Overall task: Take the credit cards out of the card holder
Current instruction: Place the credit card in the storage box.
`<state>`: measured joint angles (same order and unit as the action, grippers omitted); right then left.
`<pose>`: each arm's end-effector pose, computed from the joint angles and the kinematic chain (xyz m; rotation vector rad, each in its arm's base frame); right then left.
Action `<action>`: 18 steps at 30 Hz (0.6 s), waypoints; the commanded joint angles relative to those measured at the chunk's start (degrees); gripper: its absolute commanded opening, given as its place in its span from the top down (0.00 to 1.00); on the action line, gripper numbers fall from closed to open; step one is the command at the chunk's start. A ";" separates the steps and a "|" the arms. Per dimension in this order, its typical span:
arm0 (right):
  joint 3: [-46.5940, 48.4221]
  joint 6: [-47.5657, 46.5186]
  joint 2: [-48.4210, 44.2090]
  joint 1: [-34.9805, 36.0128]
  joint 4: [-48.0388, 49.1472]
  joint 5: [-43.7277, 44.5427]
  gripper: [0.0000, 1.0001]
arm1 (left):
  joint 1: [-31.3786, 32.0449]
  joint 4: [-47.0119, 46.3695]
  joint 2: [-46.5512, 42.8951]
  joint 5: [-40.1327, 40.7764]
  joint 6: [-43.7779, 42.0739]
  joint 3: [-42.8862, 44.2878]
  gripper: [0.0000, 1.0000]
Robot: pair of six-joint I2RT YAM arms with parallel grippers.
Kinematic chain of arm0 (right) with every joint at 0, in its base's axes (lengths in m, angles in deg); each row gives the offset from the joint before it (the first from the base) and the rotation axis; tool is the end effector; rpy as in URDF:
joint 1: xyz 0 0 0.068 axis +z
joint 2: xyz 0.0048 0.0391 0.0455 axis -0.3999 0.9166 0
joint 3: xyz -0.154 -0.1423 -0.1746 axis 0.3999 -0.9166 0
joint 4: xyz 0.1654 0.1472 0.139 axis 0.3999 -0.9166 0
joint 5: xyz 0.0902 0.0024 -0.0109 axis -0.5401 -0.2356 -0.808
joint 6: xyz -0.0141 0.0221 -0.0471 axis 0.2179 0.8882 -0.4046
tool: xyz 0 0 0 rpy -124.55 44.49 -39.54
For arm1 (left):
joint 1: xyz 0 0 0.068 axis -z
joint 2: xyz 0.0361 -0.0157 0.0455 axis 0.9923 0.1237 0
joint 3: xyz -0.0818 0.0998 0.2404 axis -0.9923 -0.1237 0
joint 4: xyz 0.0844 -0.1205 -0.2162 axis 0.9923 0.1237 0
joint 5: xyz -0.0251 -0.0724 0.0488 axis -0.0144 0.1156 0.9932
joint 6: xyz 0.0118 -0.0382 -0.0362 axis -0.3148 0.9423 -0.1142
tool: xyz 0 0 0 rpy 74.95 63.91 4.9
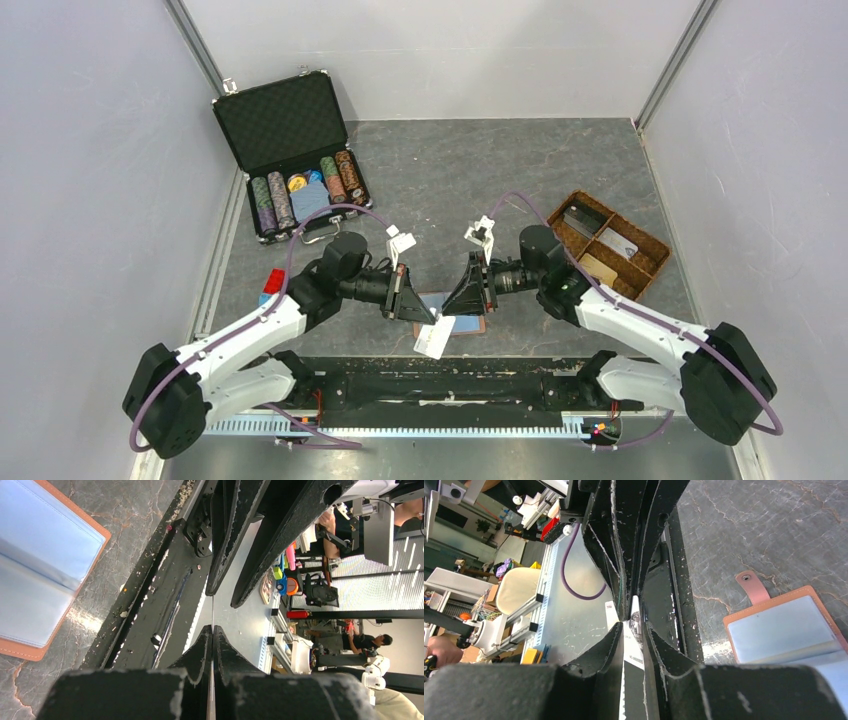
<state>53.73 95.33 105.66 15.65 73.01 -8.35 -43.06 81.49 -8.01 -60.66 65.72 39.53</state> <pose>0.1642 0.1717 0.2469 -0.9578 1.8277 1.6409 0.1456 -0.1565 0.2418 0.6431 2.2392 -1.6652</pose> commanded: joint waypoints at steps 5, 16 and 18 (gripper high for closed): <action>-1.31 0.27 0.88 0.81 3.96 -0.49 0.85 | 0.07 -1.35 0.64 -2.85 -2.49 2.21 0.98; -3.57 3.09 0.25 0.90 9.15 -3.19 0.82 | 0.07 -1.27 0.49 -3.26 -2.64 2.51 0.98; -3.62 3.16 -0.06 0.90 9.05 -2.63 0.89 | 0.07 -1.27 0.45 -3.19 -2.63 2.59 0.98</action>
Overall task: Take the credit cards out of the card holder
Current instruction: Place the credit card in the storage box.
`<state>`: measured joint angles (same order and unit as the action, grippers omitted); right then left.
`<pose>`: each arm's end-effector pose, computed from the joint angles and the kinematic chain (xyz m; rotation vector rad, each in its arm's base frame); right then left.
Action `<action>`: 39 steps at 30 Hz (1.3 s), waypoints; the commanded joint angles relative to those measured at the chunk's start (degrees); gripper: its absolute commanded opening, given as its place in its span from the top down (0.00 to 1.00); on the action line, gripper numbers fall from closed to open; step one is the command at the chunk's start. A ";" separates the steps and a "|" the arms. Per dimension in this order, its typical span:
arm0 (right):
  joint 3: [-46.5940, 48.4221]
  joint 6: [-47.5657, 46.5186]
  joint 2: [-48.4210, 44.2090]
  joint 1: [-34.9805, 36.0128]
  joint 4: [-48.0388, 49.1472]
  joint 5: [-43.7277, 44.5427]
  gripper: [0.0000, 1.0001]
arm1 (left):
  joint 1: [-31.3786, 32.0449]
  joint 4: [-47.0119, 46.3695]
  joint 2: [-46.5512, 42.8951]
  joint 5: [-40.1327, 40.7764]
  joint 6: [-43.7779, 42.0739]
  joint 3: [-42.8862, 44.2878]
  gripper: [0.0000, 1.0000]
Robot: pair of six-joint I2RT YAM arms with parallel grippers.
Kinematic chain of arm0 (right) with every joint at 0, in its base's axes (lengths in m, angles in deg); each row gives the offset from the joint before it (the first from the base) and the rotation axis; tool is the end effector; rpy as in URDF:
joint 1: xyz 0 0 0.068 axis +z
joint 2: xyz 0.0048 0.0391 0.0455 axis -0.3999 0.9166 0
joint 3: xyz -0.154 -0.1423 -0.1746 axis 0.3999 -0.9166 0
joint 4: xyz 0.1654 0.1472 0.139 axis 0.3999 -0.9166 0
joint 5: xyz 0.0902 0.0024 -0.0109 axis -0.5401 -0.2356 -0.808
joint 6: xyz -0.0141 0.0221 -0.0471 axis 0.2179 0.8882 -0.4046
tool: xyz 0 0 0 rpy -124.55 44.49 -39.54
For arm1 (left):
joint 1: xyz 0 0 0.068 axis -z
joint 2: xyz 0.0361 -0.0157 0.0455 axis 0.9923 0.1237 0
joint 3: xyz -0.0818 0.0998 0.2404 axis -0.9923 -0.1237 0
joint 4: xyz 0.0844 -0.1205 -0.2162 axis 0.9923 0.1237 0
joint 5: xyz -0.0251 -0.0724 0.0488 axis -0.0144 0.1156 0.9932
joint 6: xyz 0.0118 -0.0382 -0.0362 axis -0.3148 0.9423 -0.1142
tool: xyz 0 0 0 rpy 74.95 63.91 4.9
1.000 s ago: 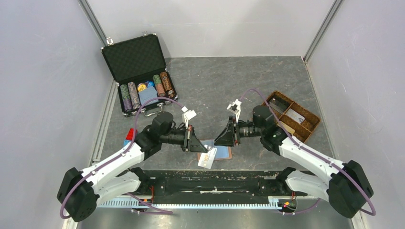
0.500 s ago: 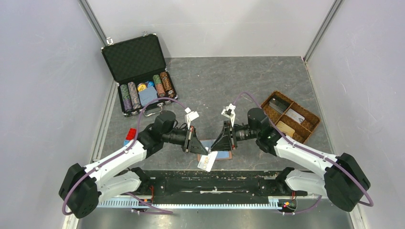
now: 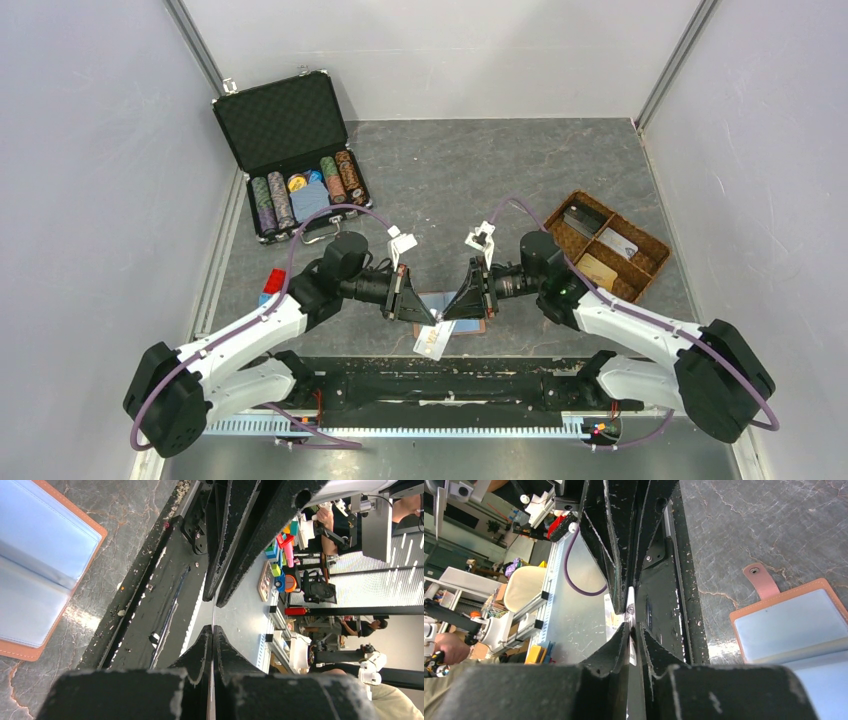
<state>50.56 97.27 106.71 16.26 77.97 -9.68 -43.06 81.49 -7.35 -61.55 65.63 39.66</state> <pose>0.1602 0.1722 0.2329 -0.9661 1.8306 1.6856 0.1463 -0.1576 0.2405 0.6536 2.2472 -1.6786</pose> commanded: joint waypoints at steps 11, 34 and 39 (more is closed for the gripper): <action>-2.47 4.25 -3.24 0.11 8.23 0.11 1.00 | -0.02 3.61 -0.94 2.55 -3.85 3.54 0.61; 2.75 -0.73 -17.40 -39.32 -19.00 27.49 1.00 | 0.01 31.33 -16.95 38.54 -15.29 9.48 0.00; 3.15 -0.16 -18.14 -54.84 -21.02 32.69 1.00 | -0.08 32.69 -22.95 45.16 -15.15 7.81 0.00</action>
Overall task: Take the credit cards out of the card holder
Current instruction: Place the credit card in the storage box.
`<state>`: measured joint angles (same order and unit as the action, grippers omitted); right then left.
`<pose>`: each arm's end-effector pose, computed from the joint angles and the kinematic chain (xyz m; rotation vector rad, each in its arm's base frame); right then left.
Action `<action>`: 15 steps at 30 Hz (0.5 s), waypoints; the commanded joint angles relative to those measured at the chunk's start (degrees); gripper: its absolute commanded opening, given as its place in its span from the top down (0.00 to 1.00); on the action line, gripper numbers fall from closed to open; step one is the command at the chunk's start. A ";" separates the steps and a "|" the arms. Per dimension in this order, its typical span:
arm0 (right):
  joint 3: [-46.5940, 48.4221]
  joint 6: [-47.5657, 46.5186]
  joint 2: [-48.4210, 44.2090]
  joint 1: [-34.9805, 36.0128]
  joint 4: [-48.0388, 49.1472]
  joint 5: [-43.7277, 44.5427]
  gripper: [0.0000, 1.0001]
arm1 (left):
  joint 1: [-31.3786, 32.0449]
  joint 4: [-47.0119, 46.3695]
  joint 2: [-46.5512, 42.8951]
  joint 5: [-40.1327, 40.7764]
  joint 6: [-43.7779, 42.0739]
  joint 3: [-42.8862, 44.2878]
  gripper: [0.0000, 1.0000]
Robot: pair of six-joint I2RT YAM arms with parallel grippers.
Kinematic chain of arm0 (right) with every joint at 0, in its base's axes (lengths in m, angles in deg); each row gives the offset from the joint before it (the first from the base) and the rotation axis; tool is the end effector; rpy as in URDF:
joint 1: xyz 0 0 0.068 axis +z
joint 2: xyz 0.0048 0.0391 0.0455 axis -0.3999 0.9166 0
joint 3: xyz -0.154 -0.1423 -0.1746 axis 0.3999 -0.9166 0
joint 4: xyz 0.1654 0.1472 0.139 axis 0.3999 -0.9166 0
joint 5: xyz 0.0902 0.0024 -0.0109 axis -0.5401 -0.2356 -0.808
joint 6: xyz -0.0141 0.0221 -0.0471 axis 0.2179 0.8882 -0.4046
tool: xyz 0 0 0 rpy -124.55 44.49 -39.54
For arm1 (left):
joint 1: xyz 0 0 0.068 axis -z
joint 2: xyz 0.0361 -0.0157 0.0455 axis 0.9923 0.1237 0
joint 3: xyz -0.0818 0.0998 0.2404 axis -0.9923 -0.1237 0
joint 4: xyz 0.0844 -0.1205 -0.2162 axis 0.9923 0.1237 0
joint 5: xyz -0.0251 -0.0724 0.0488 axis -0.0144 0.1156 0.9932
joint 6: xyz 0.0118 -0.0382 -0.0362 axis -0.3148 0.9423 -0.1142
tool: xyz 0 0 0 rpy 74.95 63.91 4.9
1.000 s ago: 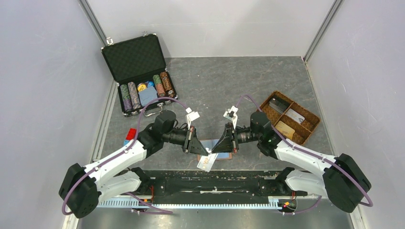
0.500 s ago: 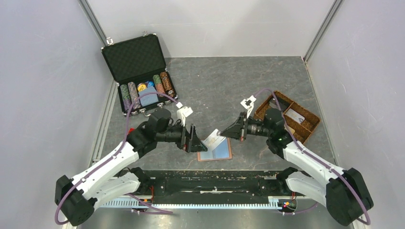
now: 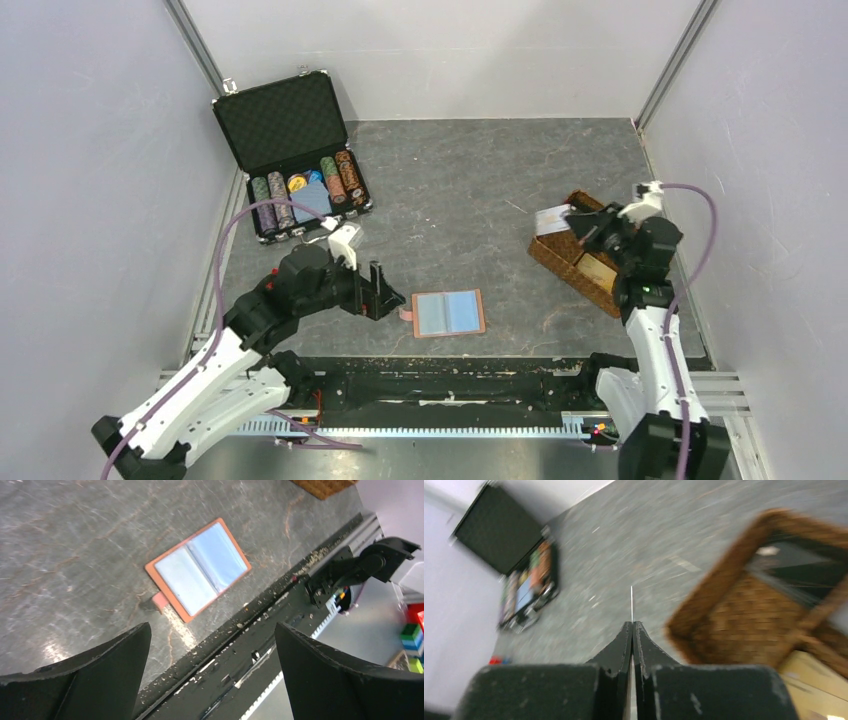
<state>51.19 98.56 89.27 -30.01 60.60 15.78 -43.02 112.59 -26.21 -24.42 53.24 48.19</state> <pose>0.1968 -0.0038 0.2644 0.2020 1.8320 0.7833 0.1113 -0.1034 0.2912 0.4027 2.2122 -0.9047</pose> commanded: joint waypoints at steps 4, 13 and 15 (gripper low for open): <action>2.21 -1.72 1.13 -17.09 -3.70 9.55 1.00 | -0.06 1.14 -7.79 11.39 -1.91 -2.00 0.00; 0.61 -2.39 2.02 -25.59 0.14 11.99 1.00 | -0.06 0.58 -7.99 9.66 -2.95 -2.28 0.00; 0.59 -3.12 2.37 -26.72 1.24 12.62 1.00 | -0.06 0.50 -7.74 9.12 -2.97 -2.23 0.00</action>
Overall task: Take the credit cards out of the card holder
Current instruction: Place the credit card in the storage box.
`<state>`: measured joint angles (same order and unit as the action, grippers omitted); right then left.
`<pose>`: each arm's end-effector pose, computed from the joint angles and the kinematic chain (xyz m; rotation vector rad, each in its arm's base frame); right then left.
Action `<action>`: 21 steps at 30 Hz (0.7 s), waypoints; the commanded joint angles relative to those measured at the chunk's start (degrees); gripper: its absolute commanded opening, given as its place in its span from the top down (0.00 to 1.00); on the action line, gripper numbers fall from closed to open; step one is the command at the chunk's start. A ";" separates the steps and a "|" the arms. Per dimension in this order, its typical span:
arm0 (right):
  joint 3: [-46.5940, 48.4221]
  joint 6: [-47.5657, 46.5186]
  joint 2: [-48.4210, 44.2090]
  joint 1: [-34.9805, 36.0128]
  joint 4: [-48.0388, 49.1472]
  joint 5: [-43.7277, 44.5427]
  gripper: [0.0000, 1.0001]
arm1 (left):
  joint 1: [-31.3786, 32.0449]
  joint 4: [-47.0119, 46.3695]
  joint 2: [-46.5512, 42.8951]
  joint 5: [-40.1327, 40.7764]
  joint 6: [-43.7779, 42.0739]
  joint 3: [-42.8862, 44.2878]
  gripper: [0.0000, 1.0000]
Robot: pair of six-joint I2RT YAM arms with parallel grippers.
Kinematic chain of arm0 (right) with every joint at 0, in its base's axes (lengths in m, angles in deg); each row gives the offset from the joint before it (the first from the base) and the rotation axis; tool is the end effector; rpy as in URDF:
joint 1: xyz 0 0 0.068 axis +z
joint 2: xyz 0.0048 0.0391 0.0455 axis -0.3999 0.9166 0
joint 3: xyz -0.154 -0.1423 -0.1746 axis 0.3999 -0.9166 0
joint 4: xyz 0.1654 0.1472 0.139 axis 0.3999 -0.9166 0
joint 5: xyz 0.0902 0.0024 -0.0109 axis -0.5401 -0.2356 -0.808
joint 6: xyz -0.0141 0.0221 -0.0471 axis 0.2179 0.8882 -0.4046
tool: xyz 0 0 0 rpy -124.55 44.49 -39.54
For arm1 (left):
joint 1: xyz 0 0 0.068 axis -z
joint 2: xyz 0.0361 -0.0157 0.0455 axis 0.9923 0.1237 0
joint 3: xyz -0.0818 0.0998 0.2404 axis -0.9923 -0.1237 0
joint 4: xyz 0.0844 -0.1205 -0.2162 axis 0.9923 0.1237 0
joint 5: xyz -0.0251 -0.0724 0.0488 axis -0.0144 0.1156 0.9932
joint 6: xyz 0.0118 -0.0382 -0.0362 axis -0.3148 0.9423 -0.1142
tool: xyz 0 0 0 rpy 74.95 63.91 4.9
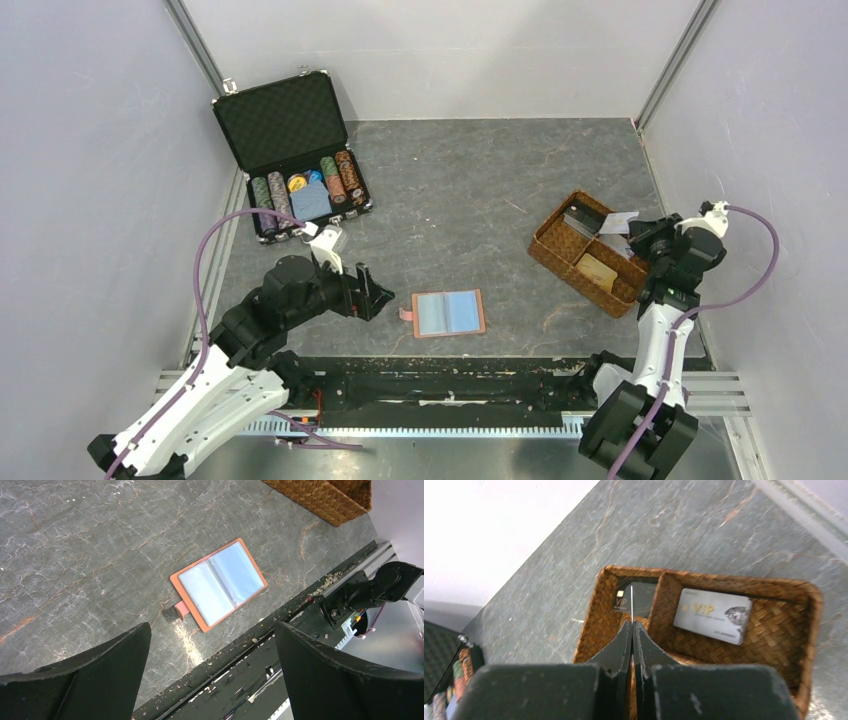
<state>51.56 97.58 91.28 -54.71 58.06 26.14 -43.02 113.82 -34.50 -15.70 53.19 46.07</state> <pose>0.1801 -0.0942 0.2551 0.7285 1.7251 0.3182 0.0952 -0.0831 0.2936 0.2970 2.1088 -0.7894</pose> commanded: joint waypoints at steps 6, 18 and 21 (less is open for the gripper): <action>-1.57 -1.94 3.26 -4.34 8.72 -0.32 1.00 | -0.02 -1.15 0.55 -0.90 -3.34 -0.24 0.00; -7.70 -1.51 6.51 -6.59 18.40 -2.30 1.00 | -0.06 -1.26 -1.56 -0.29 -2.71 -0.49 0.00; -9.57 -0.42 6.99 -6.84 21.72 -2.84 1.00 | -0.06 -1.26 -2.01 0.05 -2.51 -0.57 0.00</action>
<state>43.78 96.64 97.88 -60.96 71.98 24.59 -43.02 113.71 -35.74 -16.18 53.15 45.83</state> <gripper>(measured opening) 0.006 0.995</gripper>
